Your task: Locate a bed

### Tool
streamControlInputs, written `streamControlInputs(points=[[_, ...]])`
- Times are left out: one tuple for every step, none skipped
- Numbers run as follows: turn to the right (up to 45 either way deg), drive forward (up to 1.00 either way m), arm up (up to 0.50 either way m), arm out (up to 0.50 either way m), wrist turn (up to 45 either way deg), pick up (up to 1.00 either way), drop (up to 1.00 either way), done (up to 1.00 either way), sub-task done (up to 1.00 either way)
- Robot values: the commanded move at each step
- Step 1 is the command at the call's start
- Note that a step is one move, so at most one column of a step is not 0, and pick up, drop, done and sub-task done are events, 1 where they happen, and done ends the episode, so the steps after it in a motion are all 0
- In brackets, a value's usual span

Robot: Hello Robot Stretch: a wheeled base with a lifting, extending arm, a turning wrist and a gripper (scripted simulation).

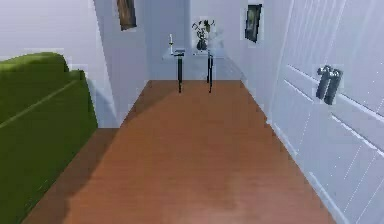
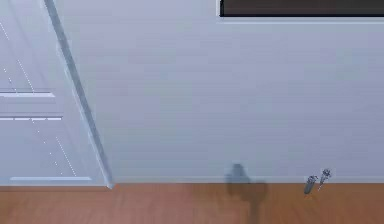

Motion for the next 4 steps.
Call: streamControlInputs(points=[[-45.0, 0.00, 0.00, 0.00, 0.0, 0.00, 0.00, 0.00, 0.00], [-45.0, 0.00, 0.00, 0.00, 0.0, 0.00, 0.00, 0.00, 0.00], [-45.0, 0.00, 0.00, 0.00, 0.0, 0.00, 0.00, 0.00, 0.00], [-30.0, 0.00, 0.00, 0.00, 0.0, 0.00, 0.00, 0.00, 0.00]])
